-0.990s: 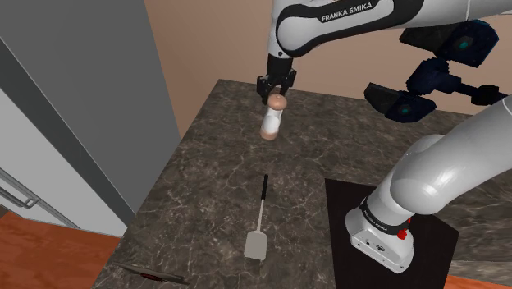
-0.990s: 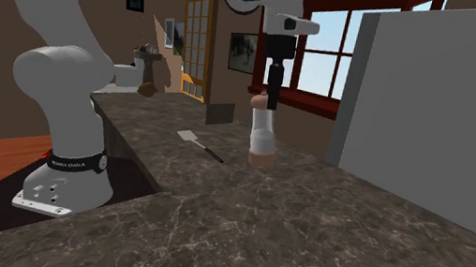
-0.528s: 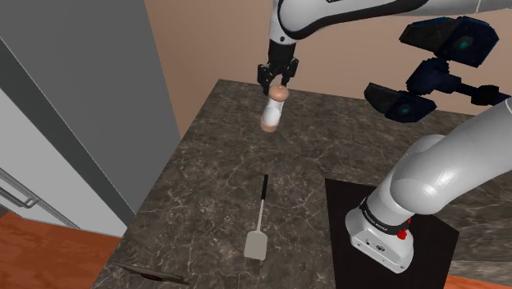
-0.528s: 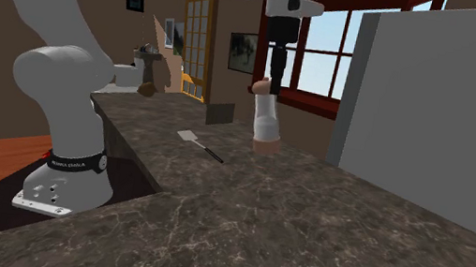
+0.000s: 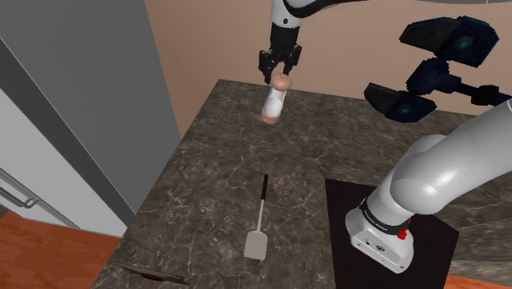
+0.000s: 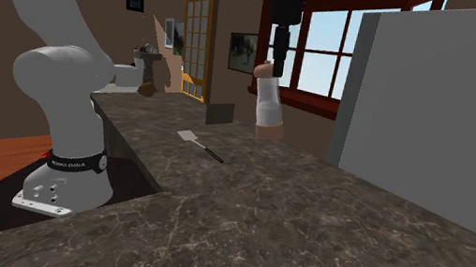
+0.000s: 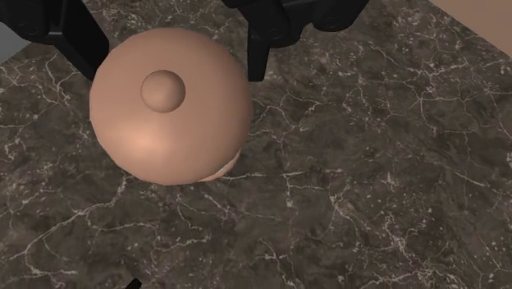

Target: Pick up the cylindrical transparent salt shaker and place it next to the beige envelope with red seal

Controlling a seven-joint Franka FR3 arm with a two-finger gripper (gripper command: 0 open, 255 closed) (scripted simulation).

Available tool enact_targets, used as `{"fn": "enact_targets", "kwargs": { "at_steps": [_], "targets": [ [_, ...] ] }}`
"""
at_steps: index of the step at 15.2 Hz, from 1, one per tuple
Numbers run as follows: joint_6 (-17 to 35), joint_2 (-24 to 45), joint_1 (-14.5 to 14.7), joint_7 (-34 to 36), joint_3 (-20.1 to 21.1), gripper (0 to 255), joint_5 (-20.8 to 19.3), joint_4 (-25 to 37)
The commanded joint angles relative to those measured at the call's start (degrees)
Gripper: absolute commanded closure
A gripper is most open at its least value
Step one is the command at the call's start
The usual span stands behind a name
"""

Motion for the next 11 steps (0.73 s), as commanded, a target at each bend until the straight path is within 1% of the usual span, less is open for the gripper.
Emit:
{"fn": "enact_targets", "kwargs": {
  "at_steps": [1, 11],
  "targets": [
    [-1.7, 0.11, -0.02, -0.07, -0.03, 255, -0.01, 1.81],
    [-9.4, 0.78, -0.07, -0.21, -0.07, 255, -0.04, 10.18]
  ]
}}
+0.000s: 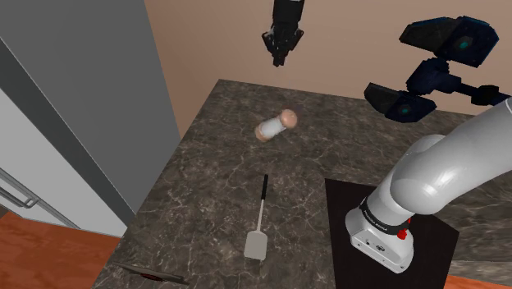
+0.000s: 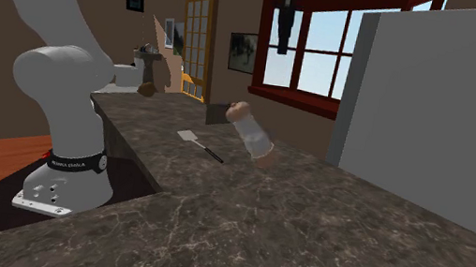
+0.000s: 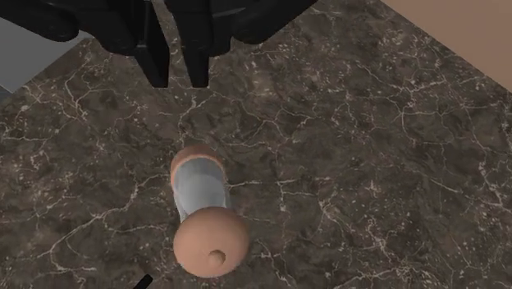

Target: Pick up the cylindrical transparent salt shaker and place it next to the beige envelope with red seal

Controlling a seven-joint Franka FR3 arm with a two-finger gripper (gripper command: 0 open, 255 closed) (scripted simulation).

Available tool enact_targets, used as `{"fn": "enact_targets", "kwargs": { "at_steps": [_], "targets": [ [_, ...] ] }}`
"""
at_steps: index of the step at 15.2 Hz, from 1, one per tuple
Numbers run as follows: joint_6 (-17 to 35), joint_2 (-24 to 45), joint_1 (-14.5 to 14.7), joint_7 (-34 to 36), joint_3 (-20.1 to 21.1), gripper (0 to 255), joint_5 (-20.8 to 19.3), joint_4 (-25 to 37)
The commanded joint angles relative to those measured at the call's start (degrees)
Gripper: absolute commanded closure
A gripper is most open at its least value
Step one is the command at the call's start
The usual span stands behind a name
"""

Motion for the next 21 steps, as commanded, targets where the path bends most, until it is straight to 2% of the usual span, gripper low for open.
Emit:
{"fn": "enact_targets", "kwargs": {
  "at_steps": [1, 3, 4, 5, 13, 21],
  "targets": [
    [-1.66, 0.24, -0.01, -0.03, -0.01, 255, -0.01, 1.87],
    [-3.21, 0.55, -0.02, -0.05, -0.01, 255, -0.03, 3.73],
    [-2.39, 0.22, -0.01, -0.03, -0.01, 255, -0.01, 2.61],
    [-2.39, 0.22, -0.01, -0.03, -0.01, 0, -0.01, 2.61],
    [13.21, -8.99, 1.59, -1.2, 1.51, 0, -1.11, -20.32],
    [29.3, -13.69, 3.05, -1.61, 3.19, 0, -2.66, -39.27]
  ]
}}
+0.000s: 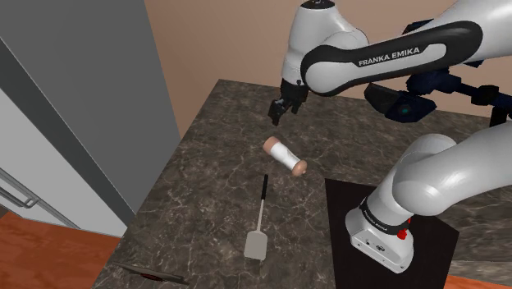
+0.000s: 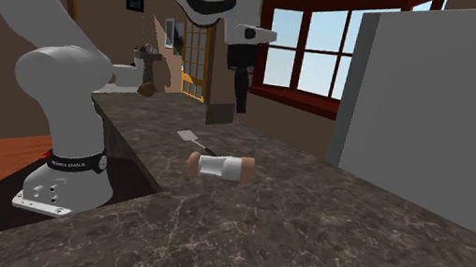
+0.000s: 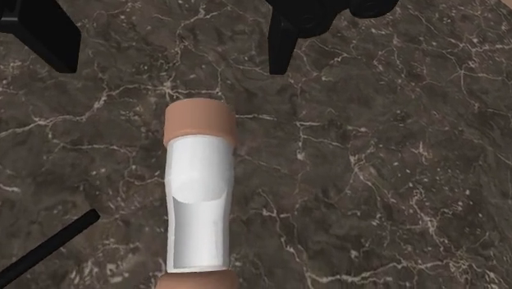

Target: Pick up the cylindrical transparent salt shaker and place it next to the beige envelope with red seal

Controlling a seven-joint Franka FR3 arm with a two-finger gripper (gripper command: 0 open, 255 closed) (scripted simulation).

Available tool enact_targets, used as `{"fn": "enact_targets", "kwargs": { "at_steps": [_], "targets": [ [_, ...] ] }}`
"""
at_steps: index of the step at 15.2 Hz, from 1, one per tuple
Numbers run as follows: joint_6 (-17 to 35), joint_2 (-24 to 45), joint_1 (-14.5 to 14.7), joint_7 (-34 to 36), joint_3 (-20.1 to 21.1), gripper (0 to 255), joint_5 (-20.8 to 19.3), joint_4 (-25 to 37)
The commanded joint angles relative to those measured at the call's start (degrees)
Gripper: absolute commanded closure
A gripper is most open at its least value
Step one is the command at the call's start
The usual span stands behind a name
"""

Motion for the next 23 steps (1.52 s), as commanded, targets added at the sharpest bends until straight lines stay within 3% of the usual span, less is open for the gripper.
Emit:
{"fn": "enact_targets", "kwargs": {
  "at_steps": [1, 6, 10, 15, 18, 23],
  "targets": [
    [4.37, -0.33, 0.19, -0.16, 0.34, 0, -0.59, -4.12],
    [16.2, 0.61, 0.3, 0.58, 1.88, 0, -2.55, -13.88],
    [27.36, 4.39, -1.21, 2.46, 4.06, 0, -5.74, -20.32],
    [32.42, 9.22, -3.68, 4.09, 5.35, 0, -8.18, -20.49],
    [36.8, 13.77, -6.81, 6.37, 7.11, 0, -11.51, -20.27],
    [36.8, 13.77, -6.82, 6.36, 7.12, 0, -11.5, -20.27]
  ]
}}
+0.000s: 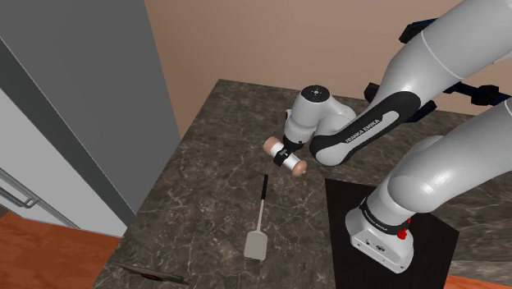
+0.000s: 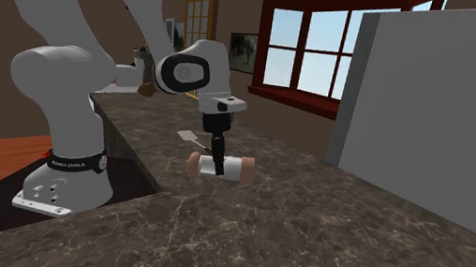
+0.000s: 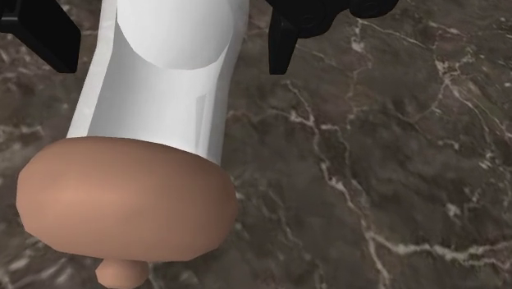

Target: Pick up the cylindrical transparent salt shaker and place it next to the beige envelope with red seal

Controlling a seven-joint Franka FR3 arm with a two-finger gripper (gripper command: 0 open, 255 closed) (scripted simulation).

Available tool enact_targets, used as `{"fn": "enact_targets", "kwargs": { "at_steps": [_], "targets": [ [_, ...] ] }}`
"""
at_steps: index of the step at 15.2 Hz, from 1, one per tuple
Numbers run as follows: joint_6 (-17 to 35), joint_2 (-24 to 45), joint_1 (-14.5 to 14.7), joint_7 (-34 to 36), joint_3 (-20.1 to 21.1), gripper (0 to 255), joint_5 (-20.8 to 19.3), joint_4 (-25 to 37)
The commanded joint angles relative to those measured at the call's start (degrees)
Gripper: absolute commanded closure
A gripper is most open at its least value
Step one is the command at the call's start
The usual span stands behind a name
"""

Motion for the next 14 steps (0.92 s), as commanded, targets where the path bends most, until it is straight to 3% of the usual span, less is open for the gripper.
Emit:
{"fn": "enact_targets", "kwargs": {
  "at_steps": [1, 3, 4, 14],
  "targets": [
    [0.05, 0.06, -0.04, 0.04, 0.03, 0, -0.04, 0.01],
    [0.04, 0.04, -0.03, 0.03, 0.02, 0, -0.03, 0.01],
    [0.04, 0.04, -0.03, 0.03, 0.02, 255, -0.03, 0.01],
    [-1.15, -1.11, 0.84, -0.81, -0.58, 255, 0.99, 0.05]
  ]
}}
